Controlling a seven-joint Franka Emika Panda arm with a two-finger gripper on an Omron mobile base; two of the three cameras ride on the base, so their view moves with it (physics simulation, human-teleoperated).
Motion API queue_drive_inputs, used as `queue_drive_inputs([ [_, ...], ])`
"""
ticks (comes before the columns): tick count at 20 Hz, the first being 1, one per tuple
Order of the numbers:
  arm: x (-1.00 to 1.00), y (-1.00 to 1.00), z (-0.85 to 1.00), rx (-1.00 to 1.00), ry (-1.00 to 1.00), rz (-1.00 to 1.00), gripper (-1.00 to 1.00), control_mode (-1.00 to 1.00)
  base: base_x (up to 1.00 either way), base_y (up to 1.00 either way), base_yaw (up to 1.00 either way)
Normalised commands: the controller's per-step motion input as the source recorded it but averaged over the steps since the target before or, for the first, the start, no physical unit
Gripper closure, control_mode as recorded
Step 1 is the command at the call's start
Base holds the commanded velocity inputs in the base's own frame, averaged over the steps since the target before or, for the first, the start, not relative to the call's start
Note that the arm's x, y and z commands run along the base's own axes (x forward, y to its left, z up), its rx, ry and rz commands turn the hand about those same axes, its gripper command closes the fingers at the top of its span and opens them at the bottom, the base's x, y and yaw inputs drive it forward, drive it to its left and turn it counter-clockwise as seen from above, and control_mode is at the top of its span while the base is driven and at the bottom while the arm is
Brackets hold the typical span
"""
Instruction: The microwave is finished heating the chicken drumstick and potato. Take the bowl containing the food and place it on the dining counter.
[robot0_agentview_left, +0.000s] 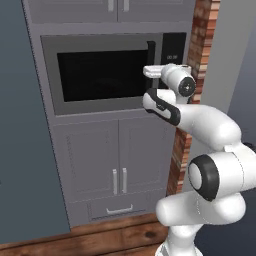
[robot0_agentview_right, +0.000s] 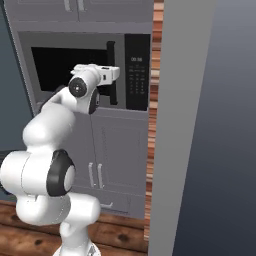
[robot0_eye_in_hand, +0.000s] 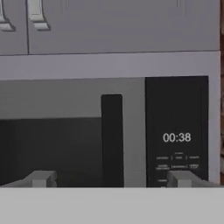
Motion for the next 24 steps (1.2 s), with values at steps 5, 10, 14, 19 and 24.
queue_drive_inputs([
  [5, 0.62, 0.00, 0.00, 0.00, 0.04, 0.00, -1.00, -1.00, 0.00, 0.00, 0.00],
  [10, 0.59, 0.00, 0.00, 0.00, 0.03, 0.00, -1.00, -1.00, 0.00, 0.00, 0.00],
  [14, 0.58, 0.00, 0.00, 0.00, 0.03, 0.00, -1.00, -1.00, 0.00, 0.00, 0.00],
  [19, 0.54, 0.00, 0.00, 0.00, 0.01, 0.00, -1.00, -1.00, 0.00, 0.00, 0.00],
  [24, 0.56, 0.00, 0.00, 0.00, 0.01, 0.00, -1.00, -1.00, 0.00, 0.00, 0.00],
])
